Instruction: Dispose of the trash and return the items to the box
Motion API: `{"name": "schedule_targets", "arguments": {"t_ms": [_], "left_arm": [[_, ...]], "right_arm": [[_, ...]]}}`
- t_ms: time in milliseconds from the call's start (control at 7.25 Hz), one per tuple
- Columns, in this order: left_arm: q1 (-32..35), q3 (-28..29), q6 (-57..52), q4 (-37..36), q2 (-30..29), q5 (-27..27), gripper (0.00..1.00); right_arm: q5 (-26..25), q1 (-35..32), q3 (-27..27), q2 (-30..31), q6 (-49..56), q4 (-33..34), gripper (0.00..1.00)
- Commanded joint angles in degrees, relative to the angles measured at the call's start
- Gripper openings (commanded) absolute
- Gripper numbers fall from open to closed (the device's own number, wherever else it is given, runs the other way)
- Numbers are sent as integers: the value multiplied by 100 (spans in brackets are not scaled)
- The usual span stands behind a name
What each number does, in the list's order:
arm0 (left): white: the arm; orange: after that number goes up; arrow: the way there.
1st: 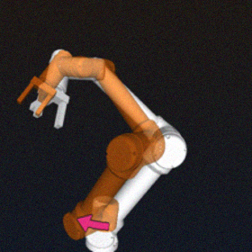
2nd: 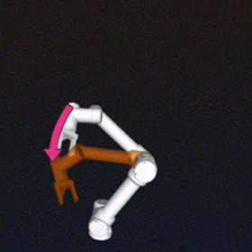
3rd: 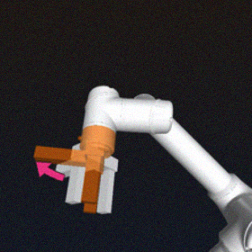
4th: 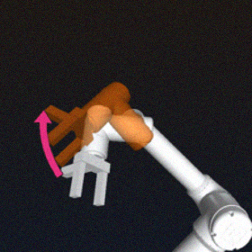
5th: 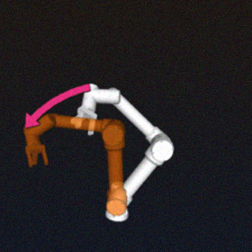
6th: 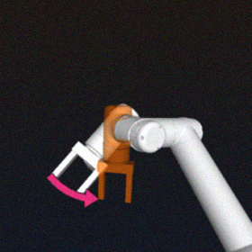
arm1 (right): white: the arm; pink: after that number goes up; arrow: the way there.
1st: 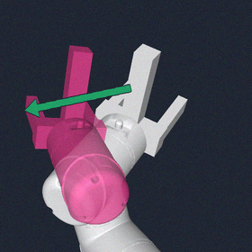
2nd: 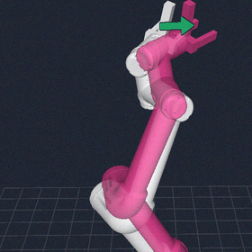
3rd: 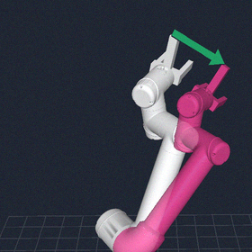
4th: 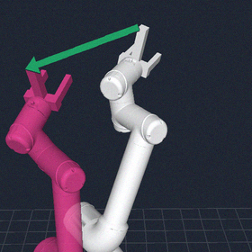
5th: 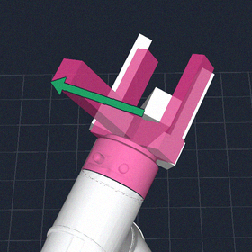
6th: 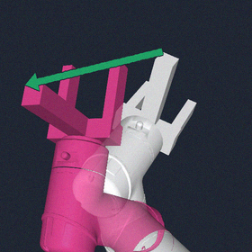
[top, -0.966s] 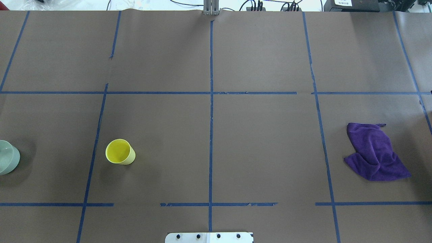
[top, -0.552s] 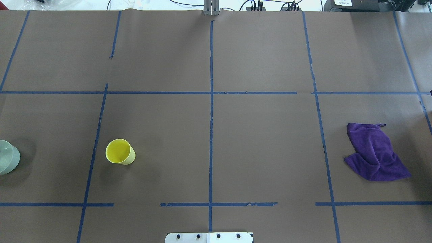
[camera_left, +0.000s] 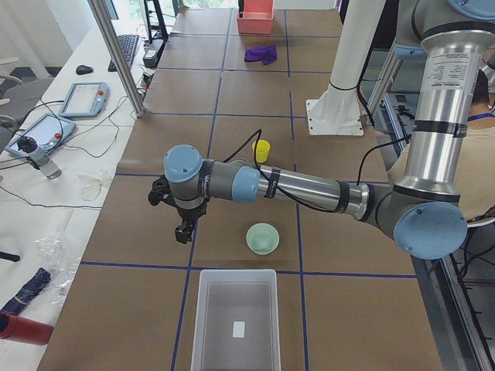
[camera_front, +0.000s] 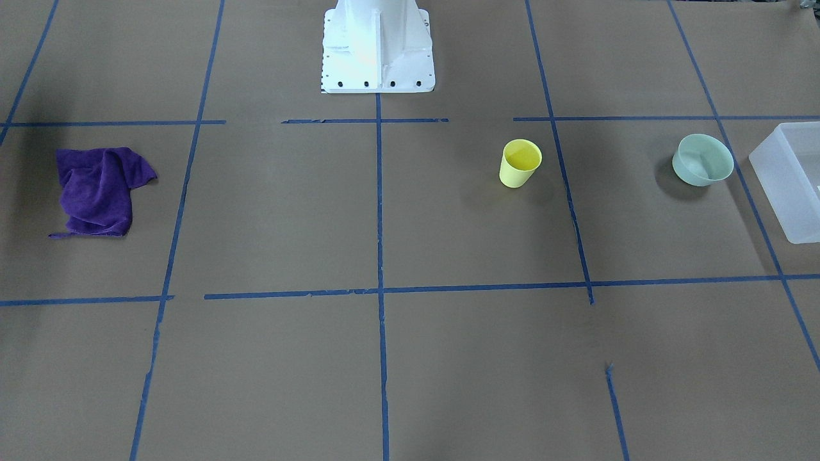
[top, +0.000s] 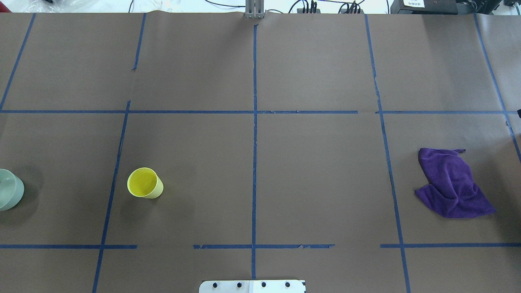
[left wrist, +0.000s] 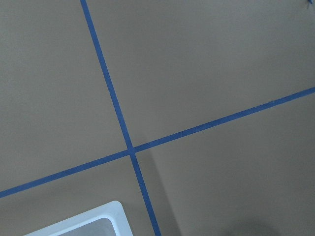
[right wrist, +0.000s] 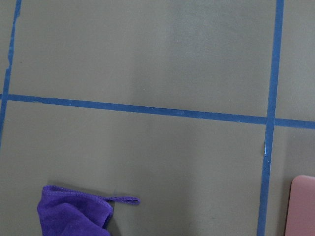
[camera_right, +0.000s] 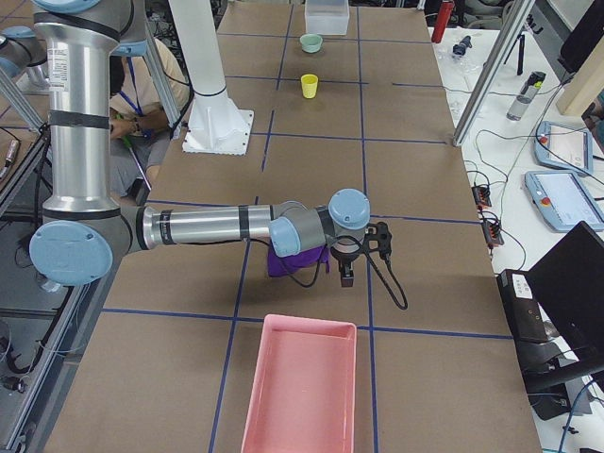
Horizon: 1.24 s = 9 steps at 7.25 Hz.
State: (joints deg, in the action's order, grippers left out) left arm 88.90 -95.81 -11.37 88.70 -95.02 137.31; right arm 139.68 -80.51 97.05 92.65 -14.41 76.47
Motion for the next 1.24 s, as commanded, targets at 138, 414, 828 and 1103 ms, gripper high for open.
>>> {"name": "schedule_targets", "arguments": {"t_ms": [138, 414, 828, 1103], "left_arm": [[-624, -409, 1066, 42, 10, 120, 100], [-1687, -1226, 1854, 112, 18, 112, 100], [-3478, -1563, 5759, 1937, -34, -717, 100], [-4423, -1546, 6899, 1958, -139, -1511, 100]], "right_arm": [[6, 97, 33, -45, 17, -1, 100], [-46, 97, -19, -2, 52, -1, 100], [6, 150, -37, -1, 44, -1, 100], [6, 150, -29, -1, 35, 8, 100]]}}
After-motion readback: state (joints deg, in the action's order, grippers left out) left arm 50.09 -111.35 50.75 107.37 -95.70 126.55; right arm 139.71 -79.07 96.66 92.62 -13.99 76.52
